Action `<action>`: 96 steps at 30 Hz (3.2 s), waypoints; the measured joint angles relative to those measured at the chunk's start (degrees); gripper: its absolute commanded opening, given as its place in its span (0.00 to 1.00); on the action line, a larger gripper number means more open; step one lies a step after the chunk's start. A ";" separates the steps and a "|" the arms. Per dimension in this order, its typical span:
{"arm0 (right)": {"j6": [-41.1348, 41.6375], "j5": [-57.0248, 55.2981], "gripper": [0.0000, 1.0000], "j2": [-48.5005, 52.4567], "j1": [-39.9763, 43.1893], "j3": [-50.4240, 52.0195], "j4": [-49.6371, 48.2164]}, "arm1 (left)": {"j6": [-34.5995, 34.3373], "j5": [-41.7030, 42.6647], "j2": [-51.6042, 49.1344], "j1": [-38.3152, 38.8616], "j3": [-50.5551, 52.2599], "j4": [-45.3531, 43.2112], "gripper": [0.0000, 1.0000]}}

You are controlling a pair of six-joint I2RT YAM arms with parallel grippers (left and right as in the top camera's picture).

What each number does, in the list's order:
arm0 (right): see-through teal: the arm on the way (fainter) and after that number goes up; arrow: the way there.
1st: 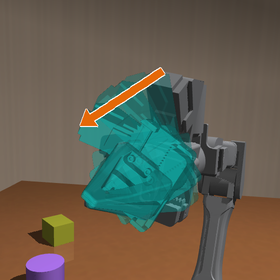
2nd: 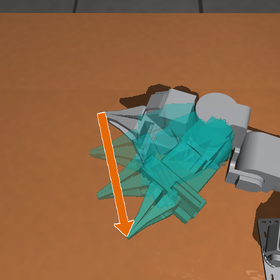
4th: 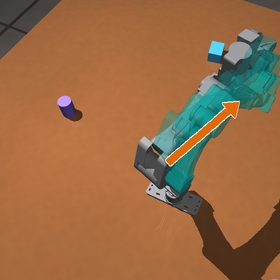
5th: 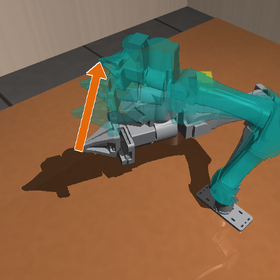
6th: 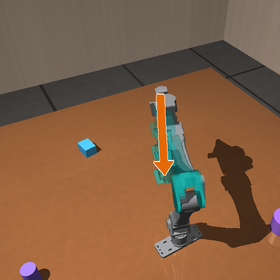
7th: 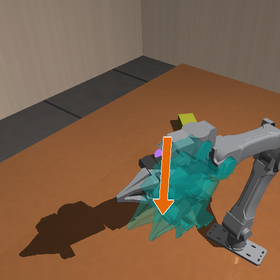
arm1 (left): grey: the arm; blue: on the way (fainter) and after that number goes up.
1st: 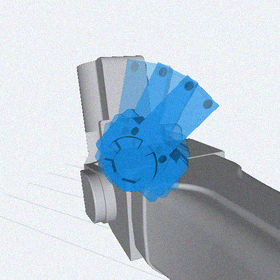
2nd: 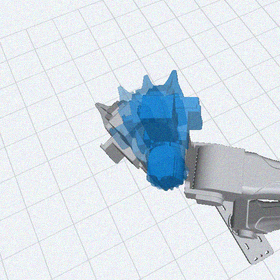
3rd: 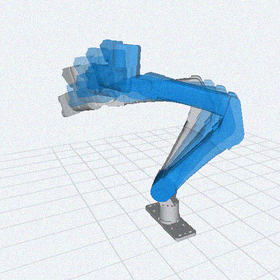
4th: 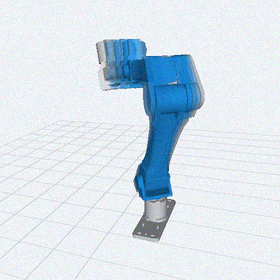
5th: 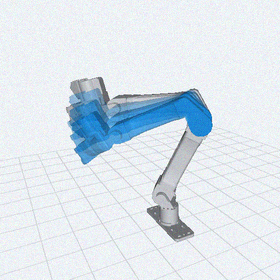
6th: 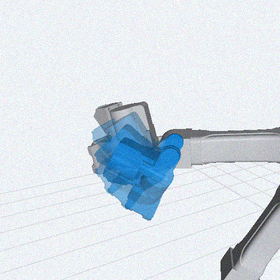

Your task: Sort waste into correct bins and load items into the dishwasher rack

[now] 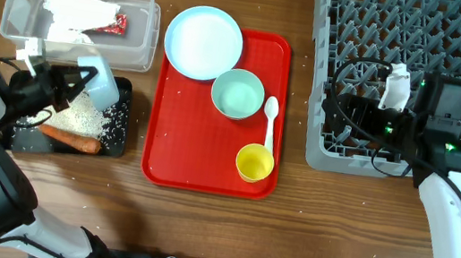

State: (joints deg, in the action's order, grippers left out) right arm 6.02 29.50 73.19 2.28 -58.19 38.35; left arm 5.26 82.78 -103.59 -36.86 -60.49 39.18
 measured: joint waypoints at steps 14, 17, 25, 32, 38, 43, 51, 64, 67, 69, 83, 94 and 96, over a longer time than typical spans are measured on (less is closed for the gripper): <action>0.00 0.00 1.00 0.00 0.00 0.00 0.02 | -2.01 5.64 0.02 -11.96 0.00 3.23 0.04; 0.00 0.00 1.00 0.00 0.00 0.00 0.04 | -5.53 5.68 -0.02 -15.06 -0.11 -0.24 0.04; 0.00 0.00 1.00 0.00 0.00 0.00 0.22 | -15.82 5.42 -0.09 -16.79 -0.33 4.20 0.04; 0.00 0.00 1.00 0.00 0.00 0.00 0.20 | -16.98 5.49 -0.09 -16.68 -0.33 2.73 0.04; 0.00 0.00 1.00 0.00 0.00 0.00 0.09 | -17.09 5.33 4.22 -10.19 -0.26 -2.95 0.04; 0.00 0.00 1.00 0.00 0.00 0.00 0.07 | -16.96 -2.14 17.25 0.37 -0.35 -4.48 0.04; 0.00 0.00 1.00 0.00 0.00 0.00 0.31 | -16.24 -32.70 25.49 28.24 -0.66 2.89 0.04; 0.00 0.00 1.00 0.00 0.00 0.00 0.26 | -15.63 -70.44 19.87 61.55 -0.59 4.46 0.04; 0.00 0.00 1.00 0.00 0.00 0.00 0.35 | -15.54 -74.05 14.25 65.57 -0.52 3.78 0.04; 0.00 0.00 1.00 0.00 0.00 0.00 0.42 | -15.45 -75.36 11.54 66.93 -0.52 2.69 0.04; 0.00 -0.68 1.00 0.00 0.00 0.00 0.22 | -14.82 -77.81 4.37 70.25 -0.52 0.55 0.46; 0.00 -1.07 1.00 0.00 0.00 0.00 -0.26 | -15.04 -77.79 7.13 70.23 -1.49 0.22 0.77; 0.00 -1.09 1.00 0.00 0.00 0.00 -0.26 | -15.02 -77.83 10.49 70.16 -1.92 0.20 0.80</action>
State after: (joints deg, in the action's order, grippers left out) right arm 6.02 28.40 73.19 2.28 -58.19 38.09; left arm -9.76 4.95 -93.10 33.30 -62.41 39.38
